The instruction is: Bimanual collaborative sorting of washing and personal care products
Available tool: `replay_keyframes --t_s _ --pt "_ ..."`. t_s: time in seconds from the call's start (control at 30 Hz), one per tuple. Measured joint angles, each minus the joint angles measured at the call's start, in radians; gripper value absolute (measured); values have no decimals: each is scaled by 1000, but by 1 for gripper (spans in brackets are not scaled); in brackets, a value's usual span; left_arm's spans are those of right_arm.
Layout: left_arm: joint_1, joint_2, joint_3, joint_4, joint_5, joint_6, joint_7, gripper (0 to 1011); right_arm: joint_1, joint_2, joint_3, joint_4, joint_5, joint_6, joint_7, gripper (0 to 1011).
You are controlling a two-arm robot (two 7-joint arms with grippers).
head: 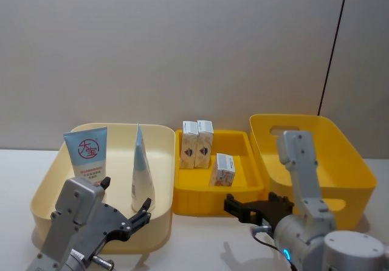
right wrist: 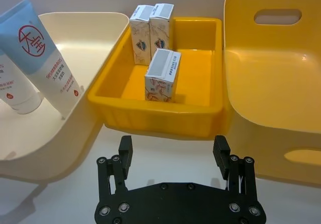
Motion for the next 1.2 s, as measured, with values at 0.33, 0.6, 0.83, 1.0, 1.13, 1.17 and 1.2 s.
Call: replay_keyframes --t_s 0.33,0.6,0.83,1.0,1.13,1.17,1.2 --pt "0 0 0 0 0 0 0 1001 42 -42 -17 46 -19 -18 -17 1001" --pt "0 0 0 0 0 0 0 1001 56 -65 -25 78 -41 -74 -33 1001" --pt "0 0 0 0 0 0 0 1001 59 -77 -24 111 -57 -121 -45 1001" --pt "0 0 0 0 0 0 0 1002 68 -83 -21 141 -67 -144 -49 1001" --pt "0 0 0 0 0 0 0 1001 83 -89 -17 173 -73 -163 -50 1001" --pt "0 0 0 0 0 0 0 1001 87 -90 -17 181 -74 -166 -50 1001" --pt "0 0 0 0 0 0 0 1002 90 -91 -16 188 -75 -169 -50 1001"
